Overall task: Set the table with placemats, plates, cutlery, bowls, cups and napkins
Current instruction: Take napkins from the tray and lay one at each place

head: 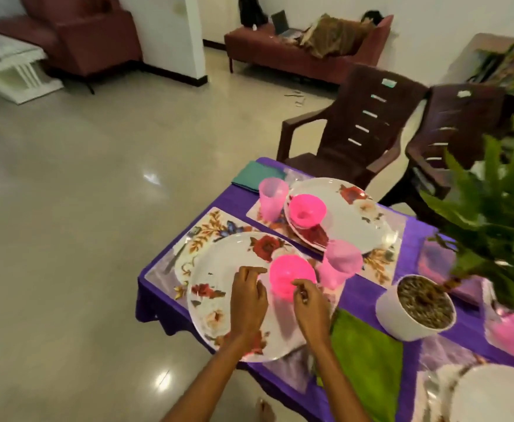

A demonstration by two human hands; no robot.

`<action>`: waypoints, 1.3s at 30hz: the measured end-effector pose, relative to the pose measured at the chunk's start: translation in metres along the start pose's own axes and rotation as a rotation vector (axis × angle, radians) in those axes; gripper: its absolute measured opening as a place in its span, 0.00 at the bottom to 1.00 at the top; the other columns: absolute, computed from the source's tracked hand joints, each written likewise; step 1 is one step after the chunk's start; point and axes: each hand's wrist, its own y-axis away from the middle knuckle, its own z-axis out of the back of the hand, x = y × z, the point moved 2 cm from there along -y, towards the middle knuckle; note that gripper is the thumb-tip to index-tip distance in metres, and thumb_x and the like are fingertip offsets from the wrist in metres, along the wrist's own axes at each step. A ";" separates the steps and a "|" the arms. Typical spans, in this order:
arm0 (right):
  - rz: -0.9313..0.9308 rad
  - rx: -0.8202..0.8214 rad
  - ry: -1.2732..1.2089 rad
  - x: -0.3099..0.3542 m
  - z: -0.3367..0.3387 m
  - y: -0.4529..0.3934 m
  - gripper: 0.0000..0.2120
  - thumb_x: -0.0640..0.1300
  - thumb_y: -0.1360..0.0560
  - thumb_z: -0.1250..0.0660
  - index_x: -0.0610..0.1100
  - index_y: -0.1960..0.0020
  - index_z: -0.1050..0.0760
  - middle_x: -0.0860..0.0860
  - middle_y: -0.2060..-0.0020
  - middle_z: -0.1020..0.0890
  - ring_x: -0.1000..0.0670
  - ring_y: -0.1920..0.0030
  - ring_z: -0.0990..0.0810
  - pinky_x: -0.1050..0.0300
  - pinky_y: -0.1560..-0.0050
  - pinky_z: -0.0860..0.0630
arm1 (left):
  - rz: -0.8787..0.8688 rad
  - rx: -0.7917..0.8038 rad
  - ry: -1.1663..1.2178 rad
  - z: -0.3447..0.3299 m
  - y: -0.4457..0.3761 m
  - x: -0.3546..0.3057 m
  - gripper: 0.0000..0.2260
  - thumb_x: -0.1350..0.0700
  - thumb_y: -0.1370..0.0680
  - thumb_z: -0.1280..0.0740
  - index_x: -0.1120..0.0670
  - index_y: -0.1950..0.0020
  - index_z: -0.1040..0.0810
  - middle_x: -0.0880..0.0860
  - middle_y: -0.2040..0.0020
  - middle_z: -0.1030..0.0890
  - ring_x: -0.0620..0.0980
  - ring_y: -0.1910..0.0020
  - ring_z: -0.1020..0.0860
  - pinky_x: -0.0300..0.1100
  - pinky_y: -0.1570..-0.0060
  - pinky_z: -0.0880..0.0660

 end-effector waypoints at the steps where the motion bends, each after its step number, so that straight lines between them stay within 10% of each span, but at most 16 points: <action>1: 0.004 -0.007 -0.005 0.002 -0.003 -0.002 0.12 0.33 0.25 0.38 0.45 0.51 0.20 0.47 0.52 0.17 0.47 0.51 0.21 0.57 0.53 0.28 | 0.012 -0.013 -0.019 0.006 -0.009 0.008 0.11 0.65 0.25 0.35 0.54 0.44 0.23 0.51 0.44 0.23 0.47 0.43 0.28 0.26 0.42 0.41; 4: 0.031 -0.061 -0.028 0.007 -0.007 -0.005 0.14 0.32 0.25 0.37 0.51 0.53 0.22 0.49 0.52 0.18 0.50 0.52 0.22 0.56 0.54 0.28 | 0.052 -0.010 -0.054 0.019 -0.031 0.030 0.11 0.64 0.24 0.36 0.54 0.44 0.23 0.52 0.42 0.24 0.46 0.42 0.29 0.21 0.43 0.43; 13: -0.178 -0.363 0.127 -0.003 -0.012 0.006 0.19 0.29 0.31 0.32 0.39 0.42 0.25 0.39 0.45 0.27 0.39 0.43 0.29 0.47 0.45 0.30 | 0.156 0.115 -0.165 0.049 -0.109 0.095 0.15 0.64 0.24 0.35 0.59 0.37 0.27 0.60 0.35 0.27 0.59 0.35 0.30 0.52 0.36 0.32; 26: -0.611 -0.574 -0.219 0.043 -0.069 0.025 0.29 0.38 0.23 0.35 0.41 0.26 0.43 0.39 0.36 0.27 0.40 0.42 0.23 0.48 0.47 0.27 | 0.110 0.837 -0.156 0.059 -0.175 0.139 0.18 0.57 0.23 0.33 0.60 0.35 0.29 0.59 0.39 0.22 0.57 0.43 0.23 0.45 0.45 0.25; 33: -0.627 -0.576 -0.233 0.057 -0.075 0.014 0.31 0.39 0.26 0.37 0.46 0.26 0.43 0.41 0.39 0.26 0.44 0.54 0.23 0.44 0.55 0.20 | 0.159 0.846 -0.177 0.051 -0.182 0.131 0.11 0.62 0.25 0.32 0.61 0.42 0.24 0.61 0.46 0.20 0.60 0.49 0.21 0.47 0.49 0.22; 39: -0.609 -0.528 -0.233 0.062 -0.090 0.005 0.31 0.44 0.29 0.35 0.48 0.28 0.38 0.44 0.37 0.26 0.41 0.42 0.24 0.40 0.51 0.20 | 0.204 0.829 -0.181 0.058 -0.189 0.135 0.11 0.62 0.24 0.33 0.60 0.42 0.25 0.59 0.46 0.21 0.59 0.51 0.20 0.48 0.54 0.20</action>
